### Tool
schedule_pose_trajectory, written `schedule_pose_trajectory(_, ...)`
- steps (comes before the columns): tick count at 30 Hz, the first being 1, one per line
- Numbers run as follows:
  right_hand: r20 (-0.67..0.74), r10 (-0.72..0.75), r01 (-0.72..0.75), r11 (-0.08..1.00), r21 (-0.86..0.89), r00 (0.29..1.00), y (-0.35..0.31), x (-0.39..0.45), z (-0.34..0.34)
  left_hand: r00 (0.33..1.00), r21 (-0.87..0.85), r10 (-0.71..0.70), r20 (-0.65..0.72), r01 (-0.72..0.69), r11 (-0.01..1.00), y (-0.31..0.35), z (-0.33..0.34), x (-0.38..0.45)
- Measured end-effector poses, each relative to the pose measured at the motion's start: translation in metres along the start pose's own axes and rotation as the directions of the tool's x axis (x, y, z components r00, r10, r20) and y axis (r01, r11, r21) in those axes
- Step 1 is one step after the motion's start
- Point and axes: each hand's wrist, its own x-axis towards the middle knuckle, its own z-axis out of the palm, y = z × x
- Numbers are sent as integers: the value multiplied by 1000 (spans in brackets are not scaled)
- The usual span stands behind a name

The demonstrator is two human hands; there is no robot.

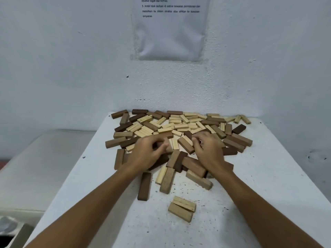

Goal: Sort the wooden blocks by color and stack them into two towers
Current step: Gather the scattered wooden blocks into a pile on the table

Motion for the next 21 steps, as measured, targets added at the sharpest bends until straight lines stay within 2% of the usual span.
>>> schedule_pose_trajectory(2, 21, 137, -138, 963, 233, 990, -12, 20, -1, 994, 3, 68, 86, -69, 998, 5, 7, 15)
schedule_pose_trajectory(3, 17, 168, -165, 941, 294, 986, -18, 26, -6, 990, -9, 97, 101, -96, 995, 8, 4, 20)
schedule_pose_trajectory(5, 50, 113, -123, 938, 324, 992, -25, 26, -24, 972, -20, 188, 145, -187, 982, 9, -10, 20)
schedule_pose_trajectory(7, 249, -79, 31, 981, 193, 965, -31, 0, -45, 923, 86, 309, 231, -336, 938, 3, -28, 0)
schedule_pose_trajectory(9, 547, -194, 287, 954, -89, 814, -36, -42, -60, 887, 290, 334, 318, -426, 857, -12, -44, -33)
schedule_pose_trajectory(10, 645, -183, 399, 893, -207, 742, -36, -60, -63, 888, 370, 293, 354, -421, 829, -21, -48, -49)
schedule_pose_trajectory(11, 703, -137, 450, 847, -282, 698, -34, -74, -63, 895, 415, 231, 382, -390, 822, -31, -49, -63)
schedule_pose_trajectory(12, 720, -89, 443, 837, -320, 688, -29, -83, -59, 900, 435, 175, 399, -354, 828, -38, -47, -72)
schedule_pose_trajectory(14, 671, -66, 377, 865, -330, 739, -20, -86, -46, 918, 436, 123, 376, -293, 851, -42, -33, -76)
schedule_pose_trajectory(17, 500, -121, 293, 913, -283, 857, -7, -65, -26, 948, 383, 162, 276, -263, 885, -33, -10, -61)
schedule_pose_trajectory(21, 368, -170, 244, 956, -164, 914, 2, -28, -8, 942, 200, 179, 285, -241, 950, -10, 5, -29)
